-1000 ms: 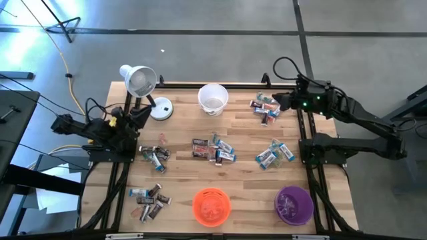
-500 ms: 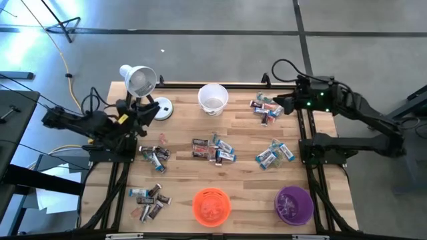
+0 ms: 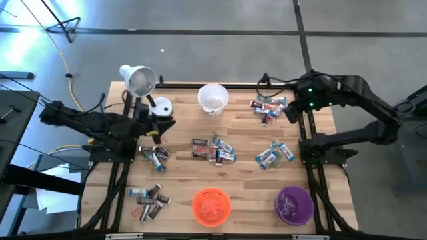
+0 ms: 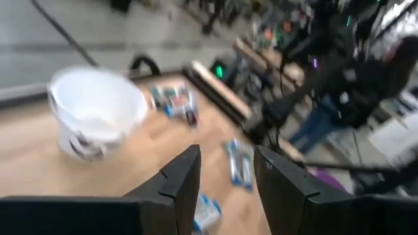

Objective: Organize candy in baskets
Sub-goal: Put the dark brown chocolate bar into the dark purple bucket

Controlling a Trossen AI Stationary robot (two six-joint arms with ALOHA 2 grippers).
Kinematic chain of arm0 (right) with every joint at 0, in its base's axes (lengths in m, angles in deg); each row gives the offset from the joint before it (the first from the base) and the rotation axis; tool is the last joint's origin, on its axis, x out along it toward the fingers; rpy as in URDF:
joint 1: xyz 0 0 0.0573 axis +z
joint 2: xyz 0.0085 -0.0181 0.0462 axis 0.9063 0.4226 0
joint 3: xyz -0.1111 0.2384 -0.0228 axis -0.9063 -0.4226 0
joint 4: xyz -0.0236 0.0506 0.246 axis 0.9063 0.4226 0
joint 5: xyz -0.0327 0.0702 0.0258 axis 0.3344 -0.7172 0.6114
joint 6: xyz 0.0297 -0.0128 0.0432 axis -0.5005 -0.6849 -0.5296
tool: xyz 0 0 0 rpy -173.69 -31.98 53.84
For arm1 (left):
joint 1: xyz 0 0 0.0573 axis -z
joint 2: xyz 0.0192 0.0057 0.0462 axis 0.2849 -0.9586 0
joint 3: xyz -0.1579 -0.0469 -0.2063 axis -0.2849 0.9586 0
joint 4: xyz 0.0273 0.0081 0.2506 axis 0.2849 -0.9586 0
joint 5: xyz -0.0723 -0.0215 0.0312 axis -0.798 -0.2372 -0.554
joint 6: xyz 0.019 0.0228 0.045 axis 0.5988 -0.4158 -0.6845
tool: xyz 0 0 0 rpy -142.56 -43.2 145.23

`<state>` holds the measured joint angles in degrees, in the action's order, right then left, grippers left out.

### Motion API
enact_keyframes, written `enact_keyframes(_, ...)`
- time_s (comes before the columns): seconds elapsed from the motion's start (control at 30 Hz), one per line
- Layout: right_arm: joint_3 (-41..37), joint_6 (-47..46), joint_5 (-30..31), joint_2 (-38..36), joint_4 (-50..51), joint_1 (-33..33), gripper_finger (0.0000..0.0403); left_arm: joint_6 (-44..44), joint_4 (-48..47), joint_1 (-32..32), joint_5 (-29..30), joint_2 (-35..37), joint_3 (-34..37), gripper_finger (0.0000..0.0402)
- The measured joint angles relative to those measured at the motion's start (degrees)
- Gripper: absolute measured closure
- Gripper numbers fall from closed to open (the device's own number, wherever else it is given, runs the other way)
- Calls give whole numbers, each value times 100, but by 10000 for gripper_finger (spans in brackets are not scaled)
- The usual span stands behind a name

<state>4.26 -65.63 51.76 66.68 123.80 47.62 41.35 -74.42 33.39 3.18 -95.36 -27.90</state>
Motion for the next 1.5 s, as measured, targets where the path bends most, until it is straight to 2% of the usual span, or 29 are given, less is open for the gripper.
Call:
enact_keyframes(0.3,260,915,-70,293,260,745,234,195,-991,4,-1235,-604,-735,282)
enact_keyframes(0.37,260,1184,-53,308,267,894,234,197,-1398,4,-1386,-700,-920,286)
enact_keyframes(0.43,260,1017,153,321,305,1012,234,261,-1811,7,-1407,-748,-1076,289)
enact_keyframes(0.53,260,-84,577,345,304,1042,234,564,-1992,6,-1157,-828,-1205,293)
enact_keyframes(0.63,260,-1328,1111,349,301,1042,234,837,-1940,4,-686,-878,-1213,296)
enact_keyframes(0.7,260,-1825,1360,347,303,1042,234,1038,-1956,5,-366,-957,-1216,298)
enact_keyframes(0.9,260,-1949,2005,347,321,1002,234,1396,-1951,0,659,-1343,-1216,307)
enact_keyframes(1.07,229,-1730,2051,274,298,990,234,1711,-1952,-57,1350,-1700,-1214,313)
enact_keyframes(1.17,54,-1637,2168,161,278,990,234,1787,-1952,-220,1338,-1868,-1214,316)
enact_keyframes(1.3,-281,-1540,2262,-86,7,939,234,1681,-2003,-462,900,-1984,-1267,322)
enact_keyframes(1.5,-893,-1542,1723,-521,-810,620,234,763,-2045,-686,346,-1997,-1827,331)
